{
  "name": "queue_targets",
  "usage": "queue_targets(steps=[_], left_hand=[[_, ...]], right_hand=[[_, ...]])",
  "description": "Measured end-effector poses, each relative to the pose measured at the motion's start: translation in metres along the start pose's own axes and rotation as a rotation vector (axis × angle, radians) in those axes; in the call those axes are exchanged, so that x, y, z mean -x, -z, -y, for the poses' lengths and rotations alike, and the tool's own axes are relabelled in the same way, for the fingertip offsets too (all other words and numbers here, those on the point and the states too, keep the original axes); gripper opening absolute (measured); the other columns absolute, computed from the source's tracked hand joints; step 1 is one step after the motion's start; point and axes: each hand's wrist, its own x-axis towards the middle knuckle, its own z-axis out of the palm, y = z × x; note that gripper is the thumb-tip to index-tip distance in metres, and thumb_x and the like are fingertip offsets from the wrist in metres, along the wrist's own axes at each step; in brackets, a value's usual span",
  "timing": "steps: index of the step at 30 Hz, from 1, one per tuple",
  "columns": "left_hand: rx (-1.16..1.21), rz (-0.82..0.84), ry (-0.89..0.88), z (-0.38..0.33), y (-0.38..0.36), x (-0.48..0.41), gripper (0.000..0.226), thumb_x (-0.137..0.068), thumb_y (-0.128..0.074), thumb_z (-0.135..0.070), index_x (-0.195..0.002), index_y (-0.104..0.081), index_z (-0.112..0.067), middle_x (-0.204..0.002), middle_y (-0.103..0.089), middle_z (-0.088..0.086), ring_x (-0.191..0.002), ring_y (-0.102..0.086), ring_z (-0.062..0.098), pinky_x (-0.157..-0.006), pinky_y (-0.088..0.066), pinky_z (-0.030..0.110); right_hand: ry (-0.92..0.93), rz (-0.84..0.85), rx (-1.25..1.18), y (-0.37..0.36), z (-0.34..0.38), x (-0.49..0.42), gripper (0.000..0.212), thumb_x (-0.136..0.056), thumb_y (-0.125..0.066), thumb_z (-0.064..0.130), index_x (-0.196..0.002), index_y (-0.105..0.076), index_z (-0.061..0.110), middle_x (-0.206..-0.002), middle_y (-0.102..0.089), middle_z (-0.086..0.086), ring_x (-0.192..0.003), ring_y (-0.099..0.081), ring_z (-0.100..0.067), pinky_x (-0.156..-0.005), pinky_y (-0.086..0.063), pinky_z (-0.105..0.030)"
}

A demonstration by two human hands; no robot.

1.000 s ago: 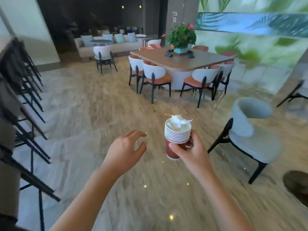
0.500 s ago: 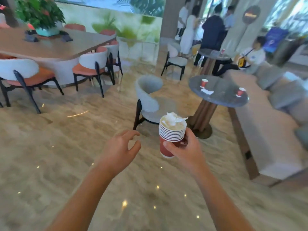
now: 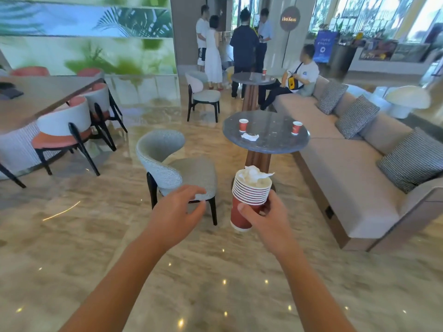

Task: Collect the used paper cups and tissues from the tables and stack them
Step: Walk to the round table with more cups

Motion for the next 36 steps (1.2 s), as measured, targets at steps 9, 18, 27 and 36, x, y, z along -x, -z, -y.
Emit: queue_targets(steps=[9,18,27,36], left_hand=[[0.021,0.060,0.004,-0.009,-0.060,-0.096,0.021,-0.095,-0.055,-0.040,-0.114,-0.061,-0.038,-0.113,-0.060,-0.024,-0.102,-0.058,-0.004,-0.082,-0.051,0.029],[0.060,0.095,0.042,0.048,-0.124,-0.227,0.022,-0.096,-0.056,-0.037,-0.116,-0.063,-0.033,-0.116,-0.061,-0.020,-0.101,-0.059,-0.003,-0.085,-0.050,0.028],[0.050,0.156,0.016,0.086,-0.170,-0.394,0.026,-0.093,-0.052,-0.045,-0.117,-0.060,-0.039,-0.114,-0.061,-0.019,-0.099,-0.059,0.000,-0.081,-0.051,0.032],[0.023,0.193,0.046,0.086,-0.237,-0.531,0.025,-0.094,-0.055,-0.039,-0.119,-0.063,-0.035,-0.109,-0.059,-0.020,-0.096,-0.057,-0.001,-0.073,-0.041,0.021]], right_hand=[[-0.032,-0.016,0.010,0.043,-0.024,-0.101,0.054,-0.083,-0.086,0.018,-0.131,-0.062,0.026,-0.118,-0.074,0.011,-0.110,-0.070,-0.008,-0.102,-0.056,-0.037],[-0.095,-0.010,0.065,0.038,-0.066,-0.241,0.055,-0.083,-0.086,0.023,-0.132,-0.062,0.027,-0.117,-0.075,0.012,-0.107,-0.070,-0.003,-0.095,-0.056,-0.029],[-0.089,-0.036,0.075,0.035,-0.075,-0.409,0.054,-0.081,-0.087,0.025,-0.129,-0.063,0.026,-0.117,-0.075,0.010,-0.106,-0.072,-0.005,-0.091,-0.057,-0.027],[-0.120,-0.039,0.046,0.075,-0.113,-0.551,0.048,-0.083,-0.086,0.017,-0.125,-0.064,0.025,-0.115,-0.076,0.010,-0.105,-0.071,-0.004,-0.089,-0.058,-0.023]])
